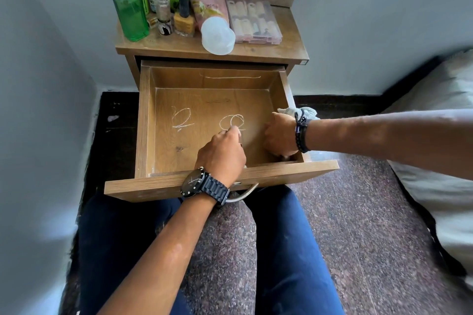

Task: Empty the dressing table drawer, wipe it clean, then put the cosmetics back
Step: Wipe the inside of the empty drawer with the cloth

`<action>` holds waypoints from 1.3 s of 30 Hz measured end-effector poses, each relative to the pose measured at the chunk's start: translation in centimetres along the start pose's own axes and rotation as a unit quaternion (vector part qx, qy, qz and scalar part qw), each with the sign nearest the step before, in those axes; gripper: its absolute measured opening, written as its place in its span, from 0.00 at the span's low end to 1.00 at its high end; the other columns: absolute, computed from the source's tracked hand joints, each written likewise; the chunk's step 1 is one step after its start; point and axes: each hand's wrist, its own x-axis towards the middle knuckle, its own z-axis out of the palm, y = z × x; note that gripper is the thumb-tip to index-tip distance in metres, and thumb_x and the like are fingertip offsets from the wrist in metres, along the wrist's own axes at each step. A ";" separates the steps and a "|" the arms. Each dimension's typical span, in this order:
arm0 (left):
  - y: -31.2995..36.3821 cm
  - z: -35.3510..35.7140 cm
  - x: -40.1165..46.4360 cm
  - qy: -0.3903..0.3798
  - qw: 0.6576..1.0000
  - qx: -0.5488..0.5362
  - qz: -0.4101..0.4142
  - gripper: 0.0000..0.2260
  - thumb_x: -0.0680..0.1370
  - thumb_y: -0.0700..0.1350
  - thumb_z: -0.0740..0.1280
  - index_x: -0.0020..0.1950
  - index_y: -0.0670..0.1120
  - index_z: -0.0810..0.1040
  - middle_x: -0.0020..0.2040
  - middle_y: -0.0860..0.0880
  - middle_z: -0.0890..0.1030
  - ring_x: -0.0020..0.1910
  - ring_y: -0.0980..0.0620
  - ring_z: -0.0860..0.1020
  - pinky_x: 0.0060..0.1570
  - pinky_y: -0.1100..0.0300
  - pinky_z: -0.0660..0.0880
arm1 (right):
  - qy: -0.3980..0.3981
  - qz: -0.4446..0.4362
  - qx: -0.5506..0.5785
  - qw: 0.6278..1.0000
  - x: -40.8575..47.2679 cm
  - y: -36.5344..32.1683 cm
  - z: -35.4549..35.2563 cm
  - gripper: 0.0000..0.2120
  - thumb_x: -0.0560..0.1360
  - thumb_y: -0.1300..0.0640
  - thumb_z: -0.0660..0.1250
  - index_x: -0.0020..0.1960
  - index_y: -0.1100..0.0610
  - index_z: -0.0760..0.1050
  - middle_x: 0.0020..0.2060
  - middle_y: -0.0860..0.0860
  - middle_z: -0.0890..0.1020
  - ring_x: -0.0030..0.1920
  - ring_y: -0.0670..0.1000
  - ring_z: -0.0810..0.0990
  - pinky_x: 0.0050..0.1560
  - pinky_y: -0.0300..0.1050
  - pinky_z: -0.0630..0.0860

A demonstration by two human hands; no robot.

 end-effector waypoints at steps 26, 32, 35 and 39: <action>0.0 -0.2 0.1 -0.013 1.000 -0.005 -0.004 0.10 0.78 0.41 0.55 0.56 0.47 0.73 0.50 0.48 0.79 0.40 0.47 0.77 0.36 0.57 0.73 | 0.029 -0.020 0.066 0.997 -2.1 0.4 -0.3 0.12 0.79 0.55 0.57 0.54 0.57 0.78 0.53 0.53 0.81 0.57 0.54 0.78 0.56 0.46 0.71; -0.1 -0.1 0.1 -0.012 1.000 0.007 -0.005 0.09 0.78 0.39 0.56 0.55 0.46 0.73 0.49 0.48 0.80 0.41 0.47 0.78 0.36 0.56 0.73 | 0.059 0.133 0.061 0.988 1.1 3.6 -0.2 0.15 0.80 0.54 0.58 0.64 0.56 0.73 0.63 0.52 0.75 0.65 0.54 0.71 0.66 0.48 0.68; -0.1 -0.1 0.1 -0.011 1.000 0.003 0.000 0.09 0.78 0.40 0.57 0.54 0.45 0.73 0.48 0.49 0.81 0.41 0.46 0.79 0.37 0.55 0.77 | 0.059 0.170 0.109 0.978 2.7 5.3 -0.1 0.18 0.78 0.56 0.60 0.67 0.59 0.70 0.67 0.56 0.71 0.68 0.57 0.67 0.67 0.44 0.62; -0.2 0.0 0.2 -0.013 1.000 0.002 0.001 0.08 0.78 0.40 0.57 0.54 0.45 0.73 0.46 0.49 0.81 0.40 0.47 0.80 0.37 0.54 0.78 | 0.072 0.229 0.217 0.946 3.1 4.7 -1.3 0.18 0.80 0.52 0.55 0.68 0.54 0.68 0.66 0.51 0.72 0.68 0.53 0.66 0.68 0.46 0.62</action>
